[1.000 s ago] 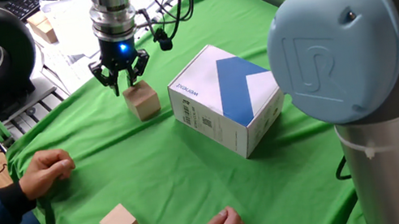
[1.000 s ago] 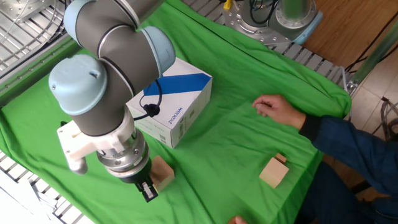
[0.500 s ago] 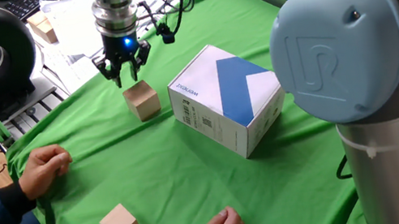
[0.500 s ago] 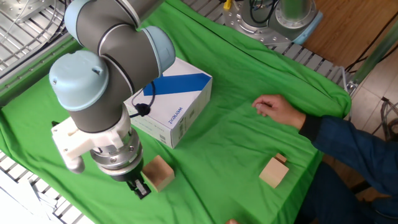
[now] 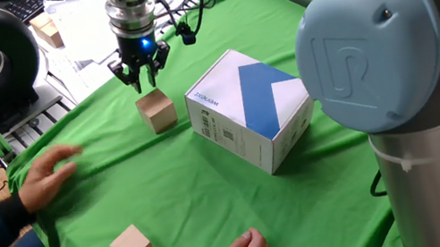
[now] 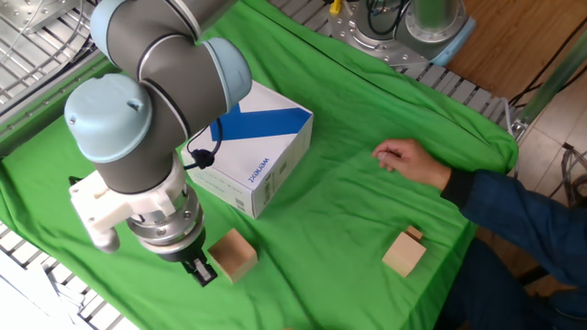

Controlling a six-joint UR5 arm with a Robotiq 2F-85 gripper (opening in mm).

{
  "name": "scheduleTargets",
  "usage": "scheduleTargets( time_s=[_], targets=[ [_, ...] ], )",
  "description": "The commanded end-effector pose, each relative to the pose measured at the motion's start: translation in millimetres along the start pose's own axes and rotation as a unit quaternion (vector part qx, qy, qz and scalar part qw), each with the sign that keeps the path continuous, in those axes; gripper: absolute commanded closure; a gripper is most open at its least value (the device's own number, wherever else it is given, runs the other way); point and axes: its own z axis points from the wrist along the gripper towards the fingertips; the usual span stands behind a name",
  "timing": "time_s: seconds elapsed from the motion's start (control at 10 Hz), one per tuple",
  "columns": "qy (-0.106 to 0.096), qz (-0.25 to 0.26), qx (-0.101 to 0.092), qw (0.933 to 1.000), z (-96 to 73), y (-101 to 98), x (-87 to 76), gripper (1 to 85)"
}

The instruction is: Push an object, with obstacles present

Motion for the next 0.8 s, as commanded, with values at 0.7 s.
scheduleTargets(
  time_s=[0.7],
  targets=[
    [0.019, 0.064, -0.04, 0.997, 8.7, 16.9, 45.0, 50.7]
  ],
)
